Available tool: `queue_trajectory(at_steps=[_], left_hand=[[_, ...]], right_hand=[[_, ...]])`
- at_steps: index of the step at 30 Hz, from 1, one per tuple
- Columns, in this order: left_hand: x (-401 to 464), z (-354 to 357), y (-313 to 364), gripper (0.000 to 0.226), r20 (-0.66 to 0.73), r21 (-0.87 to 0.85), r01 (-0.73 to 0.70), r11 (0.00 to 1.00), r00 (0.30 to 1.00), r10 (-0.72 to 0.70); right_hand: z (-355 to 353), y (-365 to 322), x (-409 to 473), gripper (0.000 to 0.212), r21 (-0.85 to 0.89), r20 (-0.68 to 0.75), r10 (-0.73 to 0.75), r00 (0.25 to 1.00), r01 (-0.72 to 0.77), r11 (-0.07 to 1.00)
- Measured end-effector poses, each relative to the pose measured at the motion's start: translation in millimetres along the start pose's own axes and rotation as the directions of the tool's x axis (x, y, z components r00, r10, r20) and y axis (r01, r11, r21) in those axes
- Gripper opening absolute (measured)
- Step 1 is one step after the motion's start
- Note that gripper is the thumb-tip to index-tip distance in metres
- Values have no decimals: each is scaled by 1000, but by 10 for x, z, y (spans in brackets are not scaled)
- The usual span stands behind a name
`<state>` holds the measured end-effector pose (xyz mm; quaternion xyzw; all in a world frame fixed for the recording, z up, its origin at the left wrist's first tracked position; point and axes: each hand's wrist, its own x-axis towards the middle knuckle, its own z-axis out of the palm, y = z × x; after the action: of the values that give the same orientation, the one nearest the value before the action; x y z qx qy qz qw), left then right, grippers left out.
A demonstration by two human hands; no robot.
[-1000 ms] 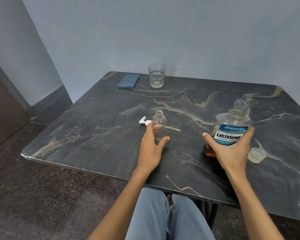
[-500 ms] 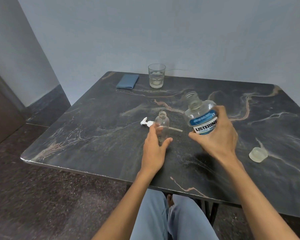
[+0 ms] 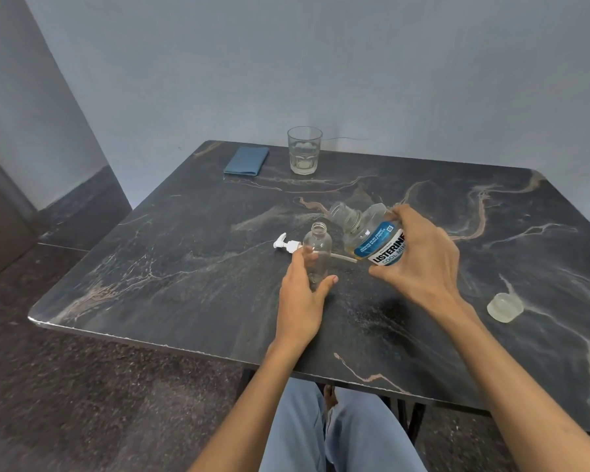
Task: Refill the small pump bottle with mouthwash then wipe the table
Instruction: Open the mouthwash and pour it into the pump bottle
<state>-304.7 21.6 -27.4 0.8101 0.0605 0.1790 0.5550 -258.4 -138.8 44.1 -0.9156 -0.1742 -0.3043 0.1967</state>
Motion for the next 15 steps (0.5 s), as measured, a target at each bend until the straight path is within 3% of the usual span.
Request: queue_trajectory(at_steps=[15], left_hand=[[-2,-8,21,49,-19,-13,-1,1000,1000,1]], right_hand=[[-39,11,33,73,-105,-8,-88,996,86,991]])
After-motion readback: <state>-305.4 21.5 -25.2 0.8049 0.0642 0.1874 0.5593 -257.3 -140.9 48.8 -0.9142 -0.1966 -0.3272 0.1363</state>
